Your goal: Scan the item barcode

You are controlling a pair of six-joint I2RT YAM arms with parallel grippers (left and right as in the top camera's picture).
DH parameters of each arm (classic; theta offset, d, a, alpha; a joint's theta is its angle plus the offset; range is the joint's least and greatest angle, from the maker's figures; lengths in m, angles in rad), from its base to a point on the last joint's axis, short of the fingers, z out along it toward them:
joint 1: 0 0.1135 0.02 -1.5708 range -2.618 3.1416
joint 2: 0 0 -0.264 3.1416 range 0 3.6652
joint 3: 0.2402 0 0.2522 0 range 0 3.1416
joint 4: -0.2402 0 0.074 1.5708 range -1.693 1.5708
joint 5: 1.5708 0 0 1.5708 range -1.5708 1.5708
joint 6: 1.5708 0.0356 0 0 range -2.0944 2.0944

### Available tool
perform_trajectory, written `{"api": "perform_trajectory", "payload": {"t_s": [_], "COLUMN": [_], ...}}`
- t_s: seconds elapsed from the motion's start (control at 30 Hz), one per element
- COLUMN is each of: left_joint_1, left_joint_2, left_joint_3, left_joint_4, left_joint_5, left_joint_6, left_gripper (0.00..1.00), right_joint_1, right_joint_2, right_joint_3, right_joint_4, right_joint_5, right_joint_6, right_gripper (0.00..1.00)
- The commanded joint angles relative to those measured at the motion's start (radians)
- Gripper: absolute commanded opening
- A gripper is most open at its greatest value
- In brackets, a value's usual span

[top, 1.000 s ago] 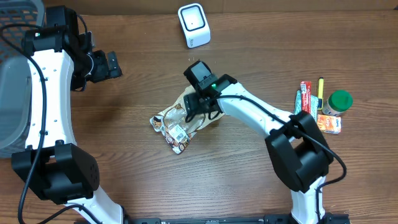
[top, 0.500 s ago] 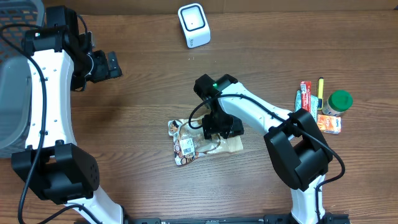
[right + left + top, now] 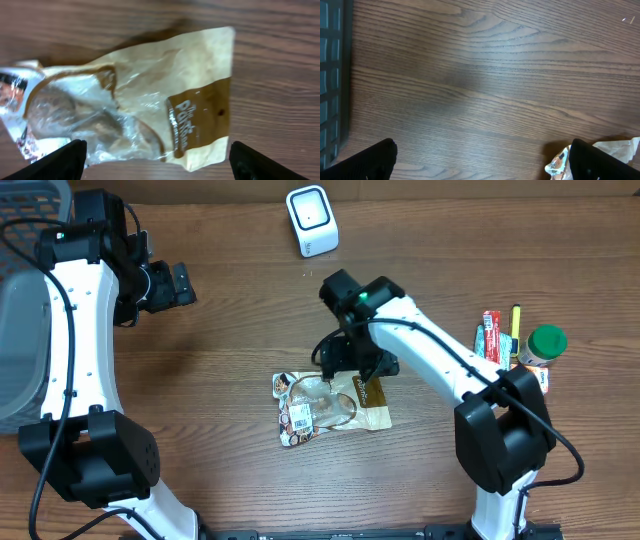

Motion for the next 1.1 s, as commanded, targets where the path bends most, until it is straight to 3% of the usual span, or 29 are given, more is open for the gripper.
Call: {"api": "perform_trajectory", "payload": {"t_s": [0.0, 0.17, 0.27, 0.37, 0.53, 0.8, 0.87, 0.9, 0.97, 1.0, 1.07], "left_joint_1": [-0.008, -0.006, -0.006, -0.006, -0.007, -0.021, -0.047, -0.063, -0.113, -0.142, -0.203], "left_joint_2": [-0.005, -0.005, -0.005, -0.005, -0.005, 0.001, 0.003, 0.003, 0.003, 0.003, 0.003], "left_joint_3": [-0.002, -0.002, -0.002, -0.002, -0.002, -0.006, -0.020, -0.032, -0.072, -0.098, -0.155], "left_joint_4": [0.016, 0.220, 0.246, 0.244, 0.153, 0.004, -0.051, -0.066, -0.080, -0.081, -0.066], "left_joint_5": [-0.013, -0.053, -0.053, -0.029, 0.175, 0.277, 0.292, 0.292, 0.292, 0.291, 0.292], "left_joint_6": [0.034, 0.041, 0.041, 0.036, -0.042, -0.039, -0.039, -0.038, -0.034, -0.033, -0.033], "left_gripper": [1.00, 1.00, 1.00, 1.00, 1.00, 1.00, 0.81, 0.63, 0.37, 0.30, 0.31], "right_joint_1": [-0.039, -0.089, -0.108, -0.115, -0.117, -0.117, -0.117, -0.117, -0.117, -0.117, -0.117], "right_joint_2": [-0.018, -0.018, -0.018, -0.018, -0.018, -0.018, -0.018, -0.018, -0.018, -0.018, -0.018], "right_joint_3": [0.016, 0.016, 0.016, 0.016, 0.016, 0.016, 0.016, 0.016, 0.016, 0.016, 0.016], "right_joint_4": [0.007, -0.008, -0.016, -0.012, -0.020, -0.048, -0.055, -0.058, -0.062, -0.063, -0.064], "right_joint_5": [0.014, 0.014, 0.014, 0.015, 0.014, 0.014, 0.014, 0.014, 0.014, 0.014, 0.014], "right_joint_6": [0.001, 0.000, -0.014, -0.045, -0.045, -0.049, -0.049, -0.049, -0.049, -0.049, -0.049], "right_gripper": [0.96, 0.99, 1.00, 1.00, 1.00, 1.00, 1.00, 1.00, 1.00, 1.00, 1.00]}}
